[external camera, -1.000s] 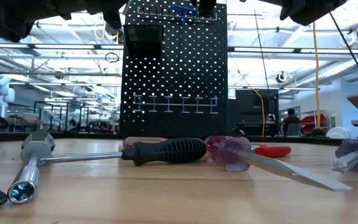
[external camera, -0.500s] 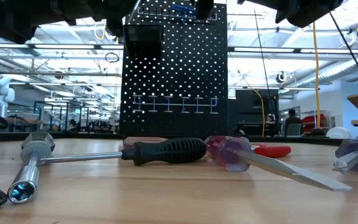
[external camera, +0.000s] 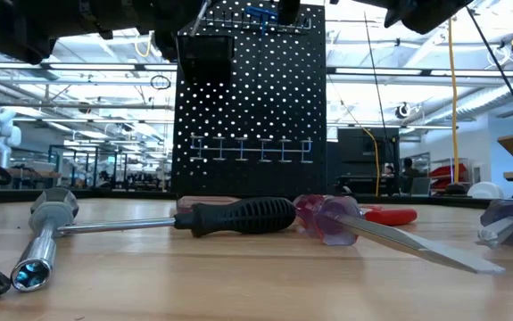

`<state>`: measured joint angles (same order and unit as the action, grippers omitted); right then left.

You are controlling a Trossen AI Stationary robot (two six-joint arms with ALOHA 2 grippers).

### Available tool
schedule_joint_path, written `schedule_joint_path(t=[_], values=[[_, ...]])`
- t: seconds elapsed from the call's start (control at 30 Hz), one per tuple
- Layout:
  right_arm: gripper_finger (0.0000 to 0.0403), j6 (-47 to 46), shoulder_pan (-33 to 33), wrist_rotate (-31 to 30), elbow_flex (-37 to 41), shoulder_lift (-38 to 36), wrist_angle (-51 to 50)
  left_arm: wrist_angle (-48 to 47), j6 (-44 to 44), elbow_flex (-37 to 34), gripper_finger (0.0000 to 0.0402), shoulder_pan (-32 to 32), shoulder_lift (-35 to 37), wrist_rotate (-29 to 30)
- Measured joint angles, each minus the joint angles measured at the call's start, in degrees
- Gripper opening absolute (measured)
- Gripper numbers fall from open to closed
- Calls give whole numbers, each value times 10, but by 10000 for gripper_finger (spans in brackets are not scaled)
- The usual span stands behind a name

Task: Hang tools onto peg board
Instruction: Hang the black screwdriver on the pegboard

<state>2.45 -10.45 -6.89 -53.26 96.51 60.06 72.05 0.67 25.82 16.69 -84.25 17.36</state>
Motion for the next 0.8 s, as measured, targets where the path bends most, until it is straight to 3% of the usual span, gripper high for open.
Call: schedule_joint_path(t=[0.17, 0.33, 0.53, 0.63, 0.8], values=[[110, -5, 5, 4, -2, 0, -3, -3, 2, 0, 26, 0, 0, 3], [102, -6, 4, -5, -2, 0, -7, -4, 9, 0, 29, -1, 0, -6], [102, 0, 3, -15, -3, 0, -29, -15, 11, 0, 115, -1, 0, 4], [102, 0, 1, -19, -3, 0, -43, -34, -5, 0, 156, -1, 0, 39], [102, 3, -2, -55, -3, -7, -85, -92, -19, 0, 188, -1, 18, 75]])
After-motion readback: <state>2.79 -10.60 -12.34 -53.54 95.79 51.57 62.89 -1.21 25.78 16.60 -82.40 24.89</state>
